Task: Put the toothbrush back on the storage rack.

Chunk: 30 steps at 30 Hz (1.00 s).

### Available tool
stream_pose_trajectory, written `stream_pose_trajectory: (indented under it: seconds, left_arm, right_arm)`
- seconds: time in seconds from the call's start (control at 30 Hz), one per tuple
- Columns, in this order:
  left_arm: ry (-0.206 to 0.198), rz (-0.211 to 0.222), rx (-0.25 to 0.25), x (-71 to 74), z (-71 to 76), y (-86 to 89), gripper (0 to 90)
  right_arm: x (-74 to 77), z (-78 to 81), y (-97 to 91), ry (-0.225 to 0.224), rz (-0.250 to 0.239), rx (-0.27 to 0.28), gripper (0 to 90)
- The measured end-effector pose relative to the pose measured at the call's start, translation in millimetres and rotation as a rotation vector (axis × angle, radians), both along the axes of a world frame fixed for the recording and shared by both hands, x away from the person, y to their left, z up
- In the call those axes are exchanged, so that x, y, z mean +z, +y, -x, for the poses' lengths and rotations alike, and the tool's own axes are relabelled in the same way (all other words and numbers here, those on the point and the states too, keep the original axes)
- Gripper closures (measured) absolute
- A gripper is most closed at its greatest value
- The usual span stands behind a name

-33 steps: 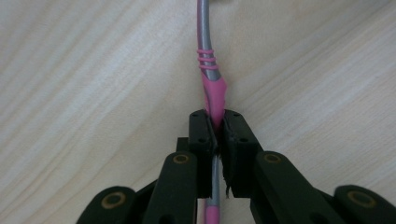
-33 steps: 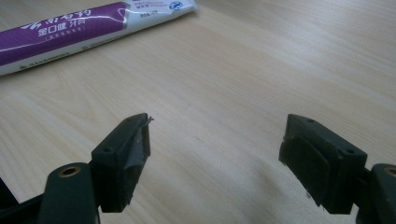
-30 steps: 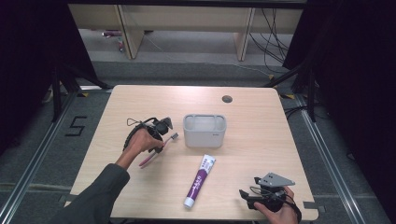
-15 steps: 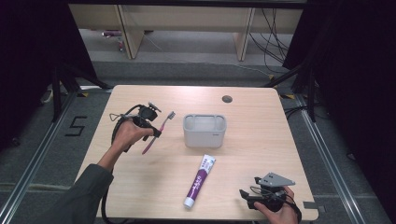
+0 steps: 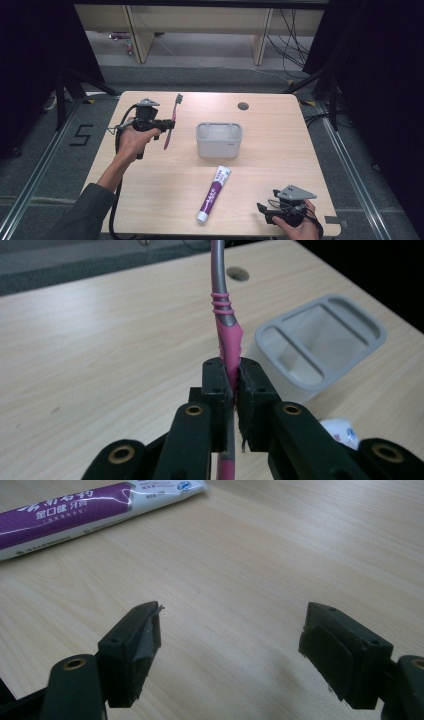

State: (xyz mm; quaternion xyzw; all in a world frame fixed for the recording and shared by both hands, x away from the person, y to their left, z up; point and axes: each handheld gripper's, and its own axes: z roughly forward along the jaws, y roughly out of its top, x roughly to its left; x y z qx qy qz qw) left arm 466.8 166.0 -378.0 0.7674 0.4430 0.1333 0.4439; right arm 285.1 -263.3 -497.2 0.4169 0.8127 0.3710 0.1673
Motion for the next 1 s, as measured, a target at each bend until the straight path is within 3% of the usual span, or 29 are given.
stream_pose_trajectory:
  seconds: [0.1, 0.17, 0.2, 0.33, 0.47, 0.63, 0.8, 0.97, 1.0]
  left_arm:
    - [-0.047, 0.06, 0.009, 3.0, 2.3, -5.6, 82.5]
    - [-0.08, 0.087, 0.01, 6.2, 3.0, -8.5, 82.5]
    - [-0.1, 0.091, 0.015, 8.3, 3.6, -9.9, 82.5]
    - [-0.175, 0.146, 0.042, 16.1, 6.1, -15.3, 82.5]
    - [-0.202, 0.166, 0.042, 21.5, 6.5, -23.4, 82.5]
    - [-0.207, 0.181, 0.041, 21.9, 3.5, -35.2, 82.5]
    - [-0.197, 0.163, 0.025, 22.0, -1.8, -49.2, 82.5]
    - [-0.208, 0.147, 0.018, 25.5, -6.2, -62.8, 82.5]
    - [-0.207, 0.142, 0.019, 25.6, -7.3, -65.3, 82.5]
  right_arm:
    - [0.2, 0.0, -0.1, -0.002, 0.0, -0.001, 24.2]
    - [0.1, 1.1, 1.3, 0.021, -0.018, -0.009, 24.2]
    - [0.2, -0.1, -0.3, -0.006, 0.0, -0.002, 24.2]
    - [0.1, -0.1, -0.3, -0.005, -0.001, 0.0, 24.2]
    - [-0.1, -0.1, 0.0, 0.002, -0.006, 0.004, 24.2]
    - [0.6, 1.2, 0.8, 0.009, -0.011, -0.006, 24.2]
    - [0.7, 1.7, 1.4, 0.019, -0.016, -0.006, 24.2]
    - [0.7, -0.1, -0.5, -0.011, -0.002, 0.013, 24.2]
    - [0.9, 1.4, 0.5, 0.008, -0.013, -0.006, 24.2]
